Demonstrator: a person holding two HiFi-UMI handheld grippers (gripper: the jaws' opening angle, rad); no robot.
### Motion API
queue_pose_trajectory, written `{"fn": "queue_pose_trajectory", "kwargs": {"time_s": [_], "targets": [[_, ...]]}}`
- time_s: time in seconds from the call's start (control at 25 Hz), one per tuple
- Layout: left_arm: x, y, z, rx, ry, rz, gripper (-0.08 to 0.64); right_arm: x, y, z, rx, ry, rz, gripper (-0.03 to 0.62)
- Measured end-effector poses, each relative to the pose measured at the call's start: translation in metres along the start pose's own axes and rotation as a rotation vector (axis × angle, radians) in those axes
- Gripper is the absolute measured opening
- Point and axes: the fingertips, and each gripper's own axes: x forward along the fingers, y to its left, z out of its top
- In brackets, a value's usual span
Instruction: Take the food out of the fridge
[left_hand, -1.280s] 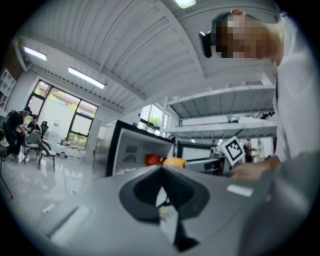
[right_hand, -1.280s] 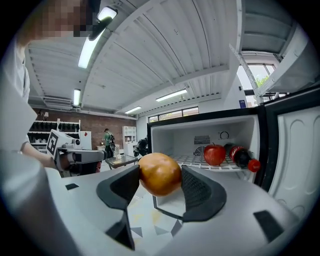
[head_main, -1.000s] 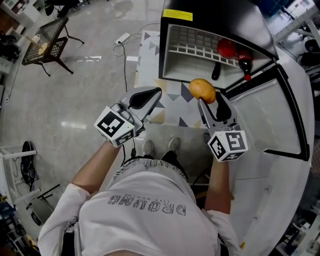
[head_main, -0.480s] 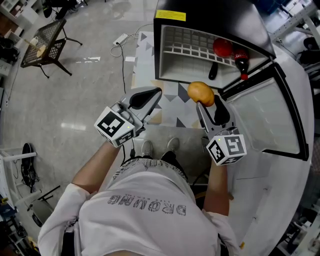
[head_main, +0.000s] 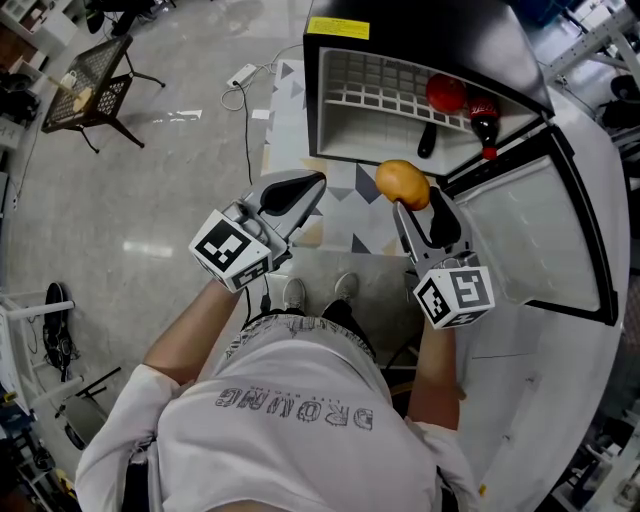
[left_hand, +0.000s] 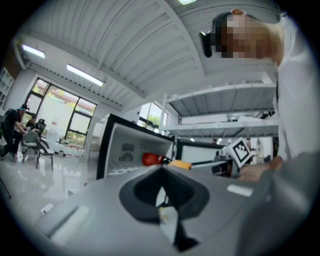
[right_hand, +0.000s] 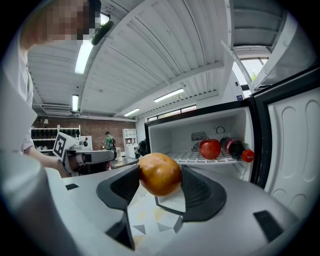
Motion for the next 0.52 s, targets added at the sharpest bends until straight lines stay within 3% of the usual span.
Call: {"fn": "queue_pose_trajectory", "kwargs": {"time_s": [0.52], "targets": [[0.0061, -0.0034, -0.0002, 0.010, 0.008, 0.000, 0.008, 0.0000, -0.0038, -0.0032, 0.003, 0.010, 0.010, 0.256]]}}
